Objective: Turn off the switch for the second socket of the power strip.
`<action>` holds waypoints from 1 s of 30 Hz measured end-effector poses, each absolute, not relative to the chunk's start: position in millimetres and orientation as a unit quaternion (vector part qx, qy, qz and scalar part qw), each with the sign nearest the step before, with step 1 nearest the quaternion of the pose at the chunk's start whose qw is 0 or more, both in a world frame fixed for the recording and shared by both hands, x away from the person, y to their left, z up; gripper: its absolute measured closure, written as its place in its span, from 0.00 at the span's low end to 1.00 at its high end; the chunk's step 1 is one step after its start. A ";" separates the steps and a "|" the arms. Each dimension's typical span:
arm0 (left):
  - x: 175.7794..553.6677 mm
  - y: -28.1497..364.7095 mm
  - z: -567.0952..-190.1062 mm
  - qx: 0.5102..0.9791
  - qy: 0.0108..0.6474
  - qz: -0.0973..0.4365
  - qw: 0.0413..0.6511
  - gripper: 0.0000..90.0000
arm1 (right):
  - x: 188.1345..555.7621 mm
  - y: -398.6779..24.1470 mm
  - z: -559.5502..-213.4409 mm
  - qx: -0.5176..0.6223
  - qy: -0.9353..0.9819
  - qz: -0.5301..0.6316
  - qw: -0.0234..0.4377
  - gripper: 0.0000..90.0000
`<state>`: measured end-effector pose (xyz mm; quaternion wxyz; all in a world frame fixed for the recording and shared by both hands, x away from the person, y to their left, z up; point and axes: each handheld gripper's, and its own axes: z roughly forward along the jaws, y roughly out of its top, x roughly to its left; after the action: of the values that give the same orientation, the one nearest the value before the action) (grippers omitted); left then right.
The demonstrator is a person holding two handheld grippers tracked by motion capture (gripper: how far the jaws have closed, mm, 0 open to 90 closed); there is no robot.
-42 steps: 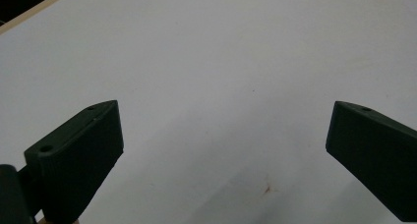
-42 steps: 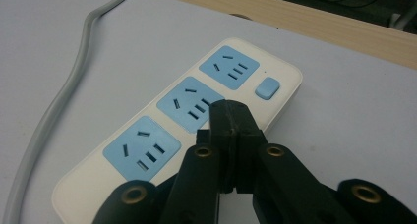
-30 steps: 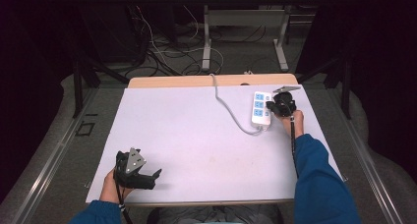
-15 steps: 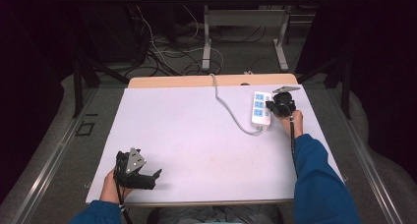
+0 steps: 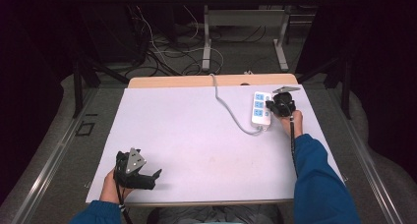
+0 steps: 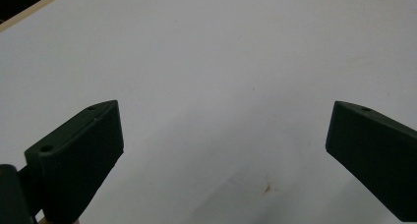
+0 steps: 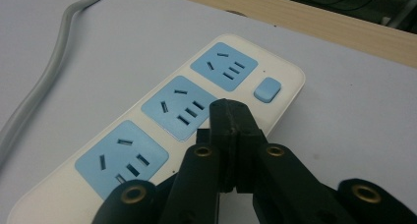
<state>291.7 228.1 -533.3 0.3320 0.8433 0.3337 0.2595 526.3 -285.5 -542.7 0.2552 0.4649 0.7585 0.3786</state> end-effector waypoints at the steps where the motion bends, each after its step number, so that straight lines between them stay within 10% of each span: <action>1: 291.6 227.8 -533.4 0.843 0.334 0.259 0.333 0.01 | 526.3 -285.5 -542.7 0.465 0.759 0.379 0.255 1.00; 30: 291.3 227.9 -532.9 0.844 0.331 0.264 0.328 0.01 | 525.2 -281.1 -543.7 0.477 0.753 0.381 0.245 1.00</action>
<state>291.3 227.9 -532.9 0.3281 0.8444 0.3311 0.2641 525.2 -281.1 -543.7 0.2453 0.4773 0.7530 0.3809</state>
